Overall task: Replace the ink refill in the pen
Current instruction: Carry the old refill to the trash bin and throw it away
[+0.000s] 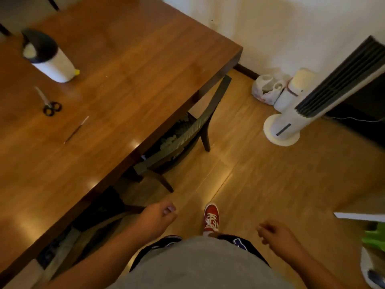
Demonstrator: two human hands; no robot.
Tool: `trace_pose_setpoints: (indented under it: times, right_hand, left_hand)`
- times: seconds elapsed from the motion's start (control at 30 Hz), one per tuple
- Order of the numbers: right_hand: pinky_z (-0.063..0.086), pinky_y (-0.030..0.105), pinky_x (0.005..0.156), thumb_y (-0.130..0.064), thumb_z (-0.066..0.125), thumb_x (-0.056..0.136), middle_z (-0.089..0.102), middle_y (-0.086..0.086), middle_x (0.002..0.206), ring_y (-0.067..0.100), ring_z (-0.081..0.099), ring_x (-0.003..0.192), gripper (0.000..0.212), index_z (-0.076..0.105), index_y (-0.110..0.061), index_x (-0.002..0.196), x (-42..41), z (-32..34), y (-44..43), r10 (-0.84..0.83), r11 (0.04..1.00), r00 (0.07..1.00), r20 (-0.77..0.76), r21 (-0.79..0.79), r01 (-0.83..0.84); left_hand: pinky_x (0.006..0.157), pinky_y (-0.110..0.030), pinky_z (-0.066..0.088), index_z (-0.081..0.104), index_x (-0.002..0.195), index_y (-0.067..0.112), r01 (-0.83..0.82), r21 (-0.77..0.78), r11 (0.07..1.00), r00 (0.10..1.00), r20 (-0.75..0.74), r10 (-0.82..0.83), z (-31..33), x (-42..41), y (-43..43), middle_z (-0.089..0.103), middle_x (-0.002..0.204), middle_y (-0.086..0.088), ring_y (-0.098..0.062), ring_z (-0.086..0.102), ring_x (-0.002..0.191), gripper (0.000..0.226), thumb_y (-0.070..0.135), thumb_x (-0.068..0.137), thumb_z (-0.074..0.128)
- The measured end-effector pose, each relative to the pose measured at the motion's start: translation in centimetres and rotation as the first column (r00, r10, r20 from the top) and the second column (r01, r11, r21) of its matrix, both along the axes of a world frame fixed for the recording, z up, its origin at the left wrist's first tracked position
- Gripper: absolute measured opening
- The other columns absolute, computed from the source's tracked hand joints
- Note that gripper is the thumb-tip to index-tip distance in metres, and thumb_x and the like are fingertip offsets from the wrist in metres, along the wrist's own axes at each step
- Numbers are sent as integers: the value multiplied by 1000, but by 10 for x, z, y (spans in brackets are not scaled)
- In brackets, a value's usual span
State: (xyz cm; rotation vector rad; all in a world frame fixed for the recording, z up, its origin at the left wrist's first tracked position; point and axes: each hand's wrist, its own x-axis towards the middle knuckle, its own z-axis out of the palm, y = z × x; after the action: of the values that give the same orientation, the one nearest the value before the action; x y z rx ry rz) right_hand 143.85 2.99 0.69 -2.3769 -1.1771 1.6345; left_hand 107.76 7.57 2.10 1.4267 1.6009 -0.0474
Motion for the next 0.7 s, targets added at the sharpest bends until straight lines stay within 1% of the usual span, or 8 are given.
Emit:
trace_pose_setpoints:
  times: [0.13, 0.27, 0.33, 0.4, 0.47, 0.57, 0.63, 0.7]
  right_hand:
    - [46, 16, 67, -36, 60, 91, 66, -14, 91, 1, 63, 86, 5, 60, -41, 93, -39, 64, 114, 336, 914, 939, -76, 267, -306]
    - [51, 19, 68, -37, 61, 88, 65, -12, 89, 1, 62, 84, 13, 65, -33, 99, -100, 116, 202, 546, 774, 830, -111, 445, -450]
    - [49, 16, 69, -40, 59, 89, 64, -16, 90, -3, 60, 87, 16, 64, -33, 103, -135, 129, 235, 650, 688, 755, -87, 489, -536]
    - [49, 15, 68, -43, 58, 89, 63, -19, 90, -5, 59, 87, 17, 62, -35, 104, -173, 132, 263, 726, 612, 685, -62, 512, -602]
    - [50, 16, 69, -44, 57, 90, 62, -19, 91, -1, 60, 86, 18, 60, -35, 106, -215, 129, 284, 784, 553, 619, -41, 497, -669]
    - [51, 20, 71, -42, 57, 92, 60, -17, 97, 2, 59, 86, 23, 58, -32, 113, -281, 113, 312, 864, 447, 504, 14, 438, -780]
    - [54, 28, 74, -40, 57, 93, 59, -13, 103, 5, 59, 86, 24, 56, -31, 116, -326, 99, 330, 906, 369, 419, 53, 386, -846]
    - [55, 35, 78, -38, 55, 94, 58, -8, 110, 11, 58, 89, 26, 55, -29, 118, -368, 85, 344, 939, 241, 310, 152, 356, -903]
  left_hand:
    - [65, -13, 46, 60, 98, 41, -67, 204, 977, 998, 18, 65, 51, 9, 33, 61, 87, 20, 7, 58, 81, 11, 46, 91, 53]
    - [65, -20, 55, 62, 95, 38, -287, 366, 885, 958, 90, 273, 90, 1, 60, 64, 82, 18, 4, 62, 80, 14, 46, 89, 53]
    - [65, -24, 57, 62, 94, 38, -444, 365, 819, 896, 166, 412, 97, -13, 75, 64, 81, 18, 2, 64, 77, 15, 47, 87, 52]
    - [65, -21, 54, 62, 93, 38, -517, 379, 768, 854, 162, 495, 90, -34, 92, 64, 83, 18, 3, 62, 80, 8, 42, 90, 55]
    - [70, -21, 53, 60, 100, 39, -483, 396, 781, 862, 56, 504, 75, -60, 109, 62, 93, 18, 0, 61, 88, 10, 41, 92, 55]
    - [89, -30, 51, 56, 121, 30, -325, 425, 845, 890, -164, 425, 41, -98, 128, 60, 120, 8, -13, 54, 113, 32, 44, 92, 54]
    - [102, -37, 45, 49, 132, 28, -200, 400, 895, 894, -300, 333, 19, -119, 136, 50, 140, 1, -20, 43, 130, 44, 46, 91, 52]
    - [112, -44, 35, 36, 141, 30, -106, 312, 944, 890, -393, 230, -1, -138, 143, 31, 155, -3, -26, 27, 143, 55, 49, 91, 49]
